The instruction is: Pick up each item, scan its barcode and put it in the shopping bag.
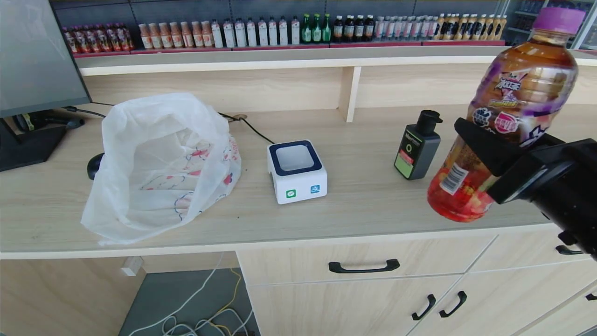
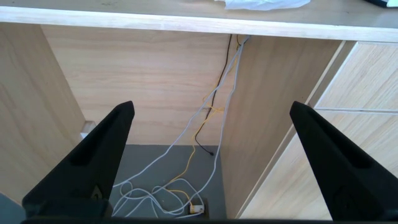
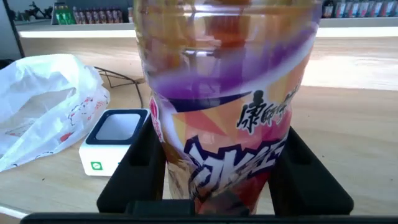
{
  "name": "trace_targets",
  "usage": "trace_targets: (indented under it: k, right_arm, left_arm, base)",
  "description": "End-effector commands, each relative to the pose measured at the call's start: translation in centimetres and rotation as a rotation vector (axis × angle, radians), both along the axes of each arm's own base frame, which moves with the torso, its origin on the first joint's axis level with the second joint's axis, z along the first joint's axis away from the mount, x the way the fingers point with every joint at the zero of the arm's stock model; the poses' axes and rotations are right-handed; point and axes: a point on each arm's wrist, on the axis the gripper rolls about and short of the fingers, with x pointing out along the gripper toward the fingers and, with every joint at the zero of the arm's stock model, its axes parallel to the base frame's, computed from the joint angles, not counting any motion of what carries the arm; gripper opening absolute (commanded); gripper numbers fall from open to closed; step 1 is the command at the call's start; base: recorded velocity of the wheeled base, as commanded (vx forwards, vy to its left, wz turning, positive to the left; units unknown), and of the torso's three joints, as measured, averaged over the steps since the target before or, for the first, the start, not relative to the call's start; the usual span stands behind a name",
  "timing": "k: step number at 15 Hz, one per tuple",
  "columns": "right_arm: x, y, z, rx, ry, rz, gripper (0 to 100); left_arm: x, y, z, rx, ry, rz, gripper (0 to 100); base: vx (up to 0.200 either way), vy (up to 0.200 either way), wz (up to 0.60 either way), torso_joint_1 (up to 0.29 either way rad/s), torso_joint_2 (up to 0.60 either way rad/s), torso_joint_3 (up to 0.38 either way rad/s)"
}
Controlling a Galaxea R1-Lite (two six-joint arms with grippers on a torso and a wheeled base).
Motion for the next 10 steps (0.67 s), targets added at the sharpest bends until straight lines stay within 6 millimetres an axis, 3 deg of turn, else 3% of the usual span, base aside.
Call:
trace_targets:
  k: [1, 4, 10]
  right_arm:
    - [-0.6, -0.4, -0.8, 0.062, 0.040, 0.054, 0]
    - [-0.6, -0.1, -1.4, 0.122, 0.090, 0.174, 0]
    - [1.2, 2.3, -2.4, 0.264, 0.251, 0.538, 0]
  left_arm:
    - [0.0, 0.0, 0.0, 0.000, -0.001, 0.000, 100]
    - [0.0, 0.0, 0.0, 0.000, -0.001, 0.000, 100]
    - [0.0, 0.0, 0.0, 0.000, -0.001, 0.000, 100]
  base:
    - [0.000, 0.000, 0.00, 0.000, 0.00, 0.000]
    - [0.000, 0.000, 0.00, 0.000, 0.00, 0.000]
    - [0.000, 0.000, 0.00, 0.000, 0.00, 0.000]
